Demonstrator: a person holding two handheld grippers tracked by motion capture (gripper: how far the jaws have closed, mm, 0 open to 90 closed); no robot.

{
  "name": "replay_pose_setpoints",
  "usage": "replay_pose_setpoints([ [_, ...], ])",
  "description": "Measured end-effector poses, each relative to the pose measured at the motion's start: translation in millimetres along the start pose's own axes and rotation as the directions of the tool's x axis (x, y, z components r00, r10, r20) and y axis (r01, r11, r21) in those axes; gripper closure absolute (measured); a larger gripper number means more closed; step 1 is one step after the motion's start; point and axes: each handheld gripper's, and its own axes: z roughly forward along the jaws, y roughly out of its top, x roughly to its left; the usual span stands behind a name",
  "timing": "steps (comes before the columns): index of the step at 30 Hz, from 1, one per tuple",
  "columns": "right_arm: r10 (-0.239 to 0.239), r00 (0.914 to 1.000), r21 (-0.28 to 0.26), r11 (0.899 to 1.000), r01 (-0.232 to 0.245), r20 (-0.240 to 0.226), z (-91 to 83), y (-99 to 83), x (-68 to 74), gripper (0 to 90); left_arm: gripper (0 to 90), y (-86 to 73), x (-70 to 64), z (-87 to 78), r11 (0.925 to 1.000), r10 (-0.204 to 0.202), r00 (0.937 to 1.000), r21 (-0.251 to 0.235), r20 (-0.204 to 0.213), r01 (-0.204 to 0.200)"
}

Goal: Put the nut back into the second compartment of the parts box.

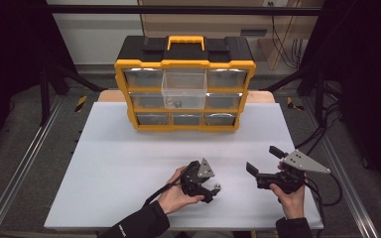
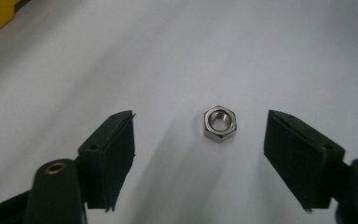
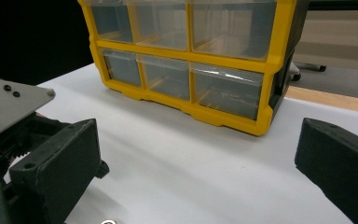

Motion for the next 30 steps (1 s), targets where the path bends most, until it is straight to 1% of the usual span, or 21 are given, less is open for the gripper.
replay_pose_setpoints([
  [2, 0.0, 1.0, 0.001, 1.0, 0.0, 0.004, 0.2, 0.0, 0.1, 0.6, 28.4, 0.5, -0.8, 1.5, 1.0, -0.001, 1.0, 0.002, -0.002, 0.001],
  [3, -0.003, 1.0, 0.001, 1.0, 0.003, 0.002, -0.2, 0.0, -0.1, 0.6, 29.6, 1.4, -1.6, 4.0, 0.9999, 0.008, 1.0, 0.008, 0.002, -0.008],
  [4, -0.003, 1.0, 0.001, 1.0, 0.003, 0.002, -0.2, 0.0, -0.1, 0.6, 30.6, 1.4, -1.6, 4.0, 0.9999, 0.008, 1.0, 0.008, 0.002, -0.008],
  [6, -0.003, 1.0, -0.001, 1.0, 0.003, 0.003, -0.6, 0.2, -0.4, 0.6, 31.8, 2.4, -2.2, 5.7, 0.9998, 0.003, 1.0, 0.018, 0.007, -0.003],
  [9, -0.002, 1.0, 0.001, 1.0, 0.002, 0.003, -0.5, 0.2, -0.2, 0.6, 37.6, 3.7, -2.6, 8.5, 0.9996, -0.001, 0.9999, 0.028, 0.015, 0.0],
  [10, -0.002, 1.0, -0.001, 1.0, 0.002, 0.003, -0.2, 0.1, -0.2, 0.6, 39.1, 4.7, -3.1, 10.8, 0.9995, -0.007, 0.9997, 0.032, 0.024, 0.006],
  [12, -0.003, 1.0, 0.001, 1.0, 0.003, 0.002, -0.2, 0.1, -0.2, 0.6, 40.4, 5.2, -3.9, 12.3, 0.9995, -0.007, 0.9996, 0.032, 0.028, 0.006],
  [13, 0.0, 1.0, 0.0, 1.0, 0.0, 0.0, -0.1, 0.1, 0.1, 0.6, 42.9, 5.7, -4.8, 13.7, 0.9993, -0.009, 0.9995, 0.037, 0.031, 0.008],
  [14, 0.0, 1.0, 0.0, 1.0, 0.0, 0.0, -0.1, 0.1, 0.1, 0.6, 42.9, 6.1, -5.6, 15.0, 0.9992, -0.005, 0.9996, 0.041, 0.028, 0.004],
  [16, 0.0, 1.0, -0.002, 1.0, 0.0, 0.001, -0.6, 0.3, -0.2, 0.6, 46.3, 6.5, -6.5, 19.5, 0.9988, -0.015, 0.9993, 0.048, 0.035, 0.013],
  [17, 0.001, 1.0, -0.002, 1.0, -0.001, 0.001, -0.7, 0.3, -0.1, 0.6, 47.4, 6.8, -6.0, 20.6, 0.9982, -0.01, 0.9995, 0.06, 0.031, 0.009],
  [18, -0.001, 1.0, -0.002, 1.0, 0.001, 0.002, -0.6, 0.3, -0.2, 0.6, 48.9, 6.8, -6.0, 22.1, 0.9979, -0.016, 0.9994, 0.063, 0.032, 0.014],
  [20, -0.002, 1.0, 0.0, 1.0, 0.002, 0.002, -0.6, 0.2, -0.3, 0.6, 51.0, 6.6, -6.0, 23.5, 0.9976, -0.014, 0.9995, 0.068, 0.029, 0.012],
  [21, 0.0, 1.0, -0.002, 1.0, 0.0, 0.004, -0.3, 0.3, 0.0, 0.6, 52.1, 6.8, -5.4, 24.0, 0.9969, -0.012, 0.9995, 0.078, 0.03, 0.01],
  [22, 0.0, 1.0, -0.002, 1.0, 0.0, 0.004, -0.3, 0.2, 0.0, 0.6, 53.5, 6.1, -6.1, 26.1, 0.9967, -0.024, 0.9993, 0.078, 0.029, 0.022],
  [27, -0.003, 1.0, -0.003, 1.0, 0.003, 0.001, -0.2, 0.2, -0.2, 0.5, 57.8, 7.0, -5.6, 27.1, 0.9963, -0.023, 0.9993, 0.083, 0.028, 0.021],
  [28, -0.003, 1.0, -0.003, 1.0, 0.003, 0.002, -0.2, 0.2, -0.1, 0.6, 59.1, 7.5, -4.8, 26.8, 0.9958, -0.018, 0.9994, 0.091, 0.03, 0.015],
  [30, -0.003, 1.0, -0.002, 1.0, 0.003, 0.002, -0.2, 0.2, -0.1, 0.6, 61.4, 8.1, -5.2, 27.4, 0.9955, -0.022, 0.9994, 0.093, 0.025, 0.019],
])
